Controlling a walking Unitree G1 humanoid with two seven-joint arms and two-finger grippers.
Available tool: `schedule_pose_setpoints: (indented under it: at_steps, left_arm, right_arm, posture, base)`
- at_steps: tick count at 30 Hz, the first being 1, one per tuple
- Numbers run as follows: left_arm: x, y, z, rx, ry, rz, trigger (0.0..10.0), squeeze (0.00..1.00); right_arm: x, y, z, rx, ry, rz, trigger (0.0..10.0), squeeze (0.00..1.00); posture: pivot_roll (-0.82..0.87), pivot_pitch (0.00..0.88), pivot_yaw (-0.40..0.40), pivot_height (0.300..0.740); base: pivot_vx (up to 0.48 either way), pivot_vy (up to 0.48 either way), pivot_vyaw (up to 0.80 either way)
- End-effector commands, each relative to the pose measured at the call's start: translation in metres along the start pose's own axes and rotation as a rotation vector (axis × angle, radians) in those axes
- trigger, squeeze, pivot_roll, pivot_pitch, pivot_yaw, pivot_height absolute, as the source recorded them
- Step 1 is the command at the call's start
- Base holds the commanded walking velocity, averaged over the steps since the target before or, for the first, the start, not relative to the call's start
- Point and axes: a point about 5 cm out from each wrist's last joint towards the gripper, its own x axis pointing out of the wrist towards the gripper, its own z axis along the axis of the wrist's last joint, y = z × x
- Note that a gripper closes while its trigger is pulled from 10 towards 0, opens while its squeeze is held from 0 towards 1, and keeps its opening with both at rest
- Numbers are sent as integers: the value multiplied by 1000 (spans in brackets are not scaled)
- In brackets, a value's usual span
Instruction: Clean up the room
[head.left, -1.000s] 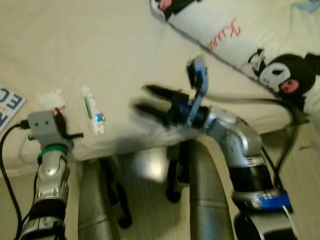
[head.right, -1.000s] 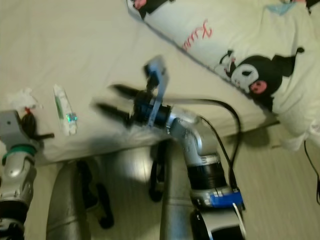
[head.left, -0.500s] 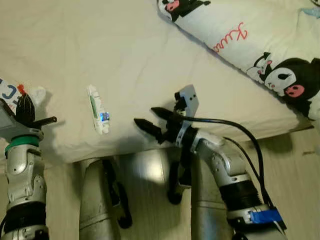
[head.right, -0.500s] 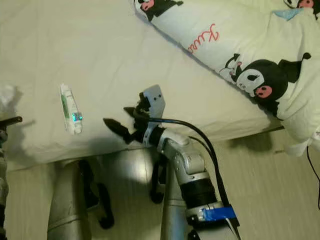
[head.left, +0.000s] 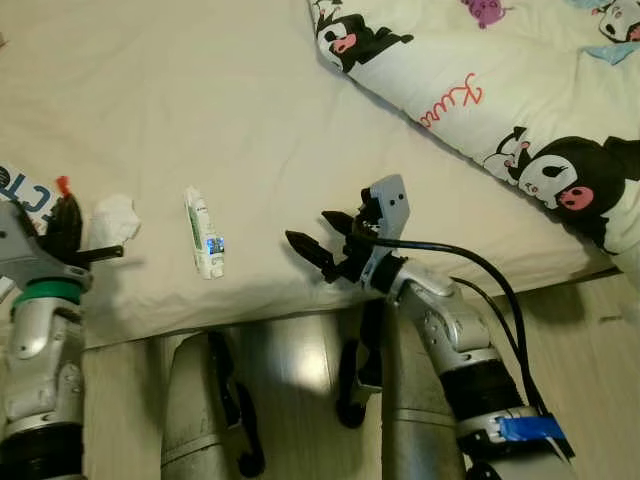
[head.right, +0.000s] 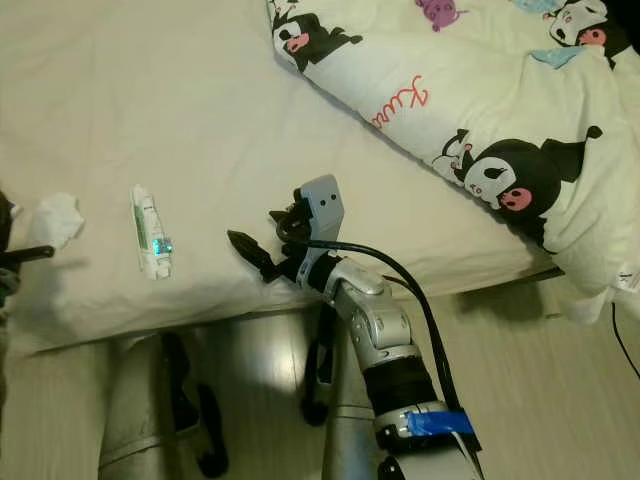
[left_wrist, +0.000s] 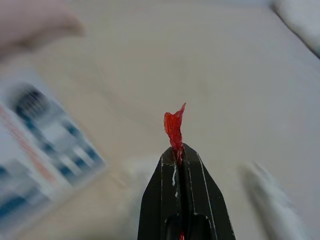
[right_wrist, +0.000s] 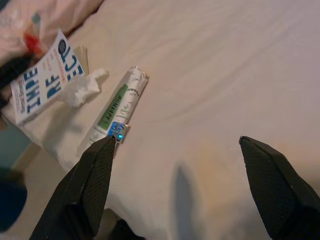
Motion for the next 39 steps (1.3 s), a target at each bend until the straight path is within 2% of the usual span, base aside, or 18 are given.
schedule_pose_setpoints:
  at_steps: [1,2,5,6,8,13,20,26,29,32,37,39]
  left_arm:
    - [-13,-13,-25,2,98,-38,10000,0]
    - [-13,-13,-25,2,98,-38,10000,0]
    - [-18,-28,-40,-25,146,-68,10000,0]
    - [-18,-28,-40,-25,146,-68,10000,0]
    - [-19,-38,-47,-39,169,-89,10000,0]
    - [-15,-45,-50,-43,194,-94,10000,0]
    - [-12,-46,-53,-25,198,-77,10000,0]
    - [-12,-40,-62,-2,226,-45,10000,0]
    - [-14,-37,-67,10,243,-36,10000,0]
    - [-29,-18,-91,57,337,15,10000,0]
    - [-42,-6,-105,82,404,51,10000,0]
    - [-60,7,-123,99,497,85,10000,0]
  right_arm:
    - [-3,0,-12,14,21,-4,10000,0]
    - [-3,0,-12,14,21,-4,10000,0]
    - [-1,-1,-14,15,21,-7,10000,0]
    - [-1,-1,-14,15,21,-7,10000,0]
    - [-2,-3,-16,6,24,-9,10000,0]
    - [-2,-6,-17,-9,22,-13,10000,0]
    - [0,-8,-17,-12,12,-16,10000,0]
    - [1,-10,-24,-67,54,-36,10000,0]
    - [1,-10,-27,-76,72,-29,10000,0]
    - [0,-7,-34,-72,83,-10,10000,0]
    - [1,-5,-35,-57,75,4,10000,0]
    - [2,-4,-36,-49,67,14,10000,0]
  posture:
    - [-61,220,47,597]
    - [-61,220,47,597]
    - [-66,194,48,612]
    - [-66,194,48,612]
    - [-65,186,48,622]
    - [-66,164,49,642]
    - [-67,148,50,662]
    - [-69,131,48,672]
    - [-68,128,47,672]
    - [-66,119,46,672]
    - [-64,110,50,672]
    - [-65,106,53,672]
  base:
    - [0,0,0]
    - [0,0,0]
    - [0,0,0]
    - [0,0,0]
    - [0,0,0]
    - [0,0,0]
    - [0,0,0]
    - [0,0,0]
    - [0,0,794]
    - [0,0,775]
    - [0,0,766]
    - [0,0,763]
